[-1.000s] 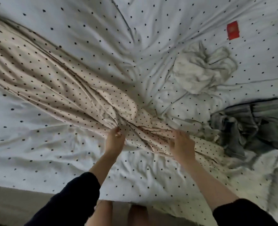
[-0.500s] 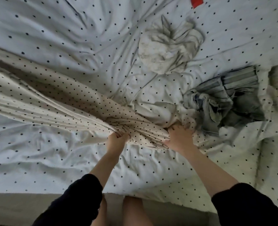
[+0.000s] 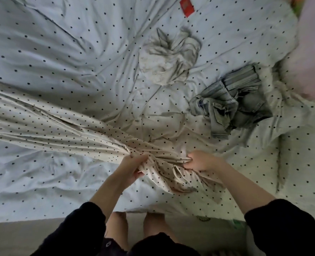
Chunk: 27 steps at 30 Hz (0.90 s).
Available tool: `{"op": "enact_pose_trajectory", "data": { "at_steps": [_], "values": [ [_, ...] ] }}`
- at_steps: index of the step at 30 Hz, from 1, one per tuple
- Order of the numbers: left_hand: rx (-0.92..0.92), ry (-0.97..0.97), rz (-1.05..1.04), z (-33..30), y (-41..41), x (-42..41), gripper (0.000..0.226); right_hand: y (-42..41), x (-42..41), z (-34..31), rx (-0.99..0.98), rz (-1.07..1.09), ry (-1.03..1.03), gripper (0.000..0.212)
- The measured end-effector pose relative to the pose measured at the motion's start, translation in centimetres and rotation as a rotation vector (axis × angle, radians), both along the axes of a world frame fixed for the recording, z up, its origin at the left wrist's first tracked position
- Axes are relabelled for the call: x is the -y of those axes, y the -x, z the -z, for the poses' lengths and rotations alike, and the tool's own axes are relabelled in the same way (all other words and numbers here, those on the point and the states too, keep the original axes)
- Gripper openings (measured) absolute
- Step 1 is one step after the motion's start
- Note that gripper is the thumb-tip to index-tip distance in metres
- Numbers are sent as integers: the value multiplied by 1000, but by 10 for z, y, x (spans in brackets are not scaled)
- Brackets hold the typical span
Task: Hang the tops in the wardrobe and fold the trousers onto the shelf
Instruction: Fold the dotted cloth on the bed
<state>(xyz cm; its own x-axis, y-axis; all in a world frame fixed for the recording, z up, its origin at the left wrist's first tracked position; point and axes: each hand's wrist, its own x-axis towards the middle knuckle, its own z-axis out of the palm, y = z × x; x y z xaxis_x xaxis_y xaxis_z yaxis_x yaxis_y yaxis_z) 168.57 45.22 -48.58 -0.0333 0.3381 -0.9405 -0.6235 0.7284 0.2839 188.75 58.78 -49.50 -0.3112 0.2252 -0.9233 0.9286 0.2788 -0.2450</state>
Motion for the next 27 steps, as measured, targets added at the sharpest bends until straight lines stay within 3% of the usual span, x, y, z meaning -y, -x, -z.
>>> {"op": "enact_pose_trajectory", "data": {
  "at_steps": [2, 4, 6, 9, 11, 14, 16, 20, 22, 25, 27],
  "values": [
    [27, 52, -82, 2, -14, -2, 15, -9, -7, -1, 53, 34, -49, 46],
    [69, 97, -182, -2, -27, -9, 3, -17, -13, -1, 83, -28, -302, 36],
    [149, 91, -234, -7, -37, -20, 12, -27, -20, 4, 82, -4, -558, 27],
    [152, 90, -222, -10, -47, -38, 14, -42, -15, 13, -48, 179, -678, 30],
    [96, 72, -159, -8, -51, -46, 16, -44, 4, 14, -261, 200, -626, 30],
    [50, 50, -75, -5, -53, -48, 17, -32, 47, 6, -454, 368, -337, 36],
    [90, 21, -105, -6, -52, -46, 17, -28, 73, 10, -445, 431, -281, 39],
    [159, -36, -128, -10, -54, -42, 19, -34, 103, 40, -338, 323, -544, 29],
    [141, -30, -117, -10, -53, -37, 18, -35, 101, 44, -300, 501, -507, 24],
    [94, -3, -135, -5, -48, -31, 18, -40, 86, 31, -332, 949, -330, 23],
    [30, 39, -128, 1, -45, -27, 18, -50, 75, 24, -305, 960, -285, 27]
  ]
}}
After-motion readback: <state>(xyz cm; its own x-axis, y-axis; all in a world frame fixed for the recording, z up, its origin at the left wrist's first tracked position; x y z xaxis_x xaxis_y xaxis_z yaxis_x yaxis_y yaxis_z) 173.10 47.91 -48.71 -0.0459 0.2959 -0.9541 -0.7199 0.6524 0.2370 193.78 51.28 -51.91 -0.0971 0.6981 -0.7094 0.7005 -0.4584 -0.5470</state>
